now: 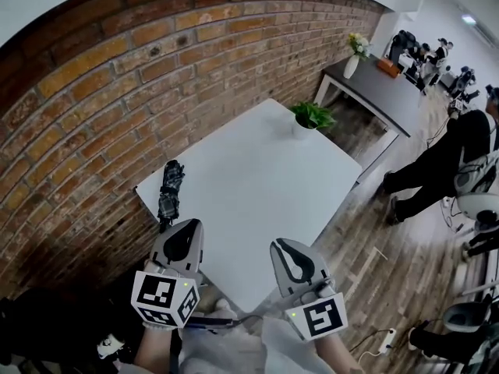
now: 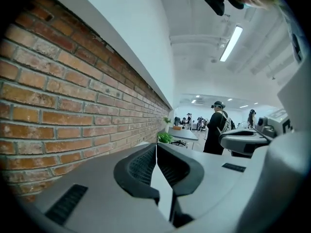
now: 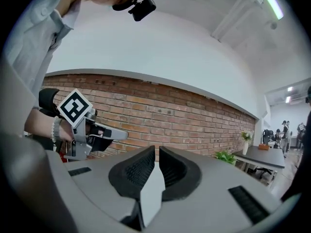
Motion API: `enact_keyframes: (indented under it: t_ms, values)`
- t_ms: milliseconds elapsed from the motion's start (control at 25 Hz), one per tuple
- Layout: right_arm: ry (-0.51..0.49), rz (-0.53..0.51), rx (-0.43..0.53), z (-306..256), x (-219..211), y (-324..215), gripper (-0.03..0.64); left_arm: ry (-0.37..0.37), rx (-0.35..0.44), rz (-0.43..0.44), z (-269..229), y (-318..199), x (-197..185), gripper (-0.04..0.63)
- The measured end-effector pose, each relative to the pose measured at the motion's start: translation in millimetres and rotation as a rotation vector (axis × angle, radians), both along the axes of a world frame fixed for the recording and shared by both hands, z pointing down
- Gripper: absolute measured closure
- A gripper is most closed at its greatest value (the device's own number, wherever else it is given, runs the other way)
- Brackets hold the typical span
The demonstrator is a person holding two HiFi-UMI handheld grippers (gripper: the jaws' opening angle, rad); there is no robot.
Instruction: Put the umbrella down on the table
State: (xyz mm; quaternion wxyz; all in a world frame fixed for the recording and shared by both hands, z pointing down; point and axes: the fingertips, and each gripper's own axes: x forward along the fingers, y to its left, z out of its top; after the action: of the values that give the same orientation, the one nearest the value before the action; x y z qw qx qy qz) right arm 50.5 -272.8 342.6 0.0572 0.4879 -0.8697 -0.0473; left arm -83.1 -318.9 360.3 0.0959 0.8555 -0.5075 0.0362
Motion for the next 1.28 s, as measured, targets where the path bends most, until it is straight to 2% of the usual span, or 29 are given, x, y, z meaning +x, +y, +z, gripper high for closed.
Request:
enact_keyframes:
  t_ms: [440,640,1280]
  values:
    - [0.009,0.006,0.01,-1.9,0.7,4.5,0.56,-0.032,0.045,0.093,-10.4,31.0,16.4,0.572]
    - [-0.005,-0.01,0.037,-6.9,-6.7,4.2,0.56,-0.048,0.067,0.09,-15.2,33.5,17.2,0.572]
    - [0.012,-0.051,0.032,-7.8,-18.7,-0.3,0.56,-0.048,0.043,0.093,-13.6,32.6,18.0,0.572]
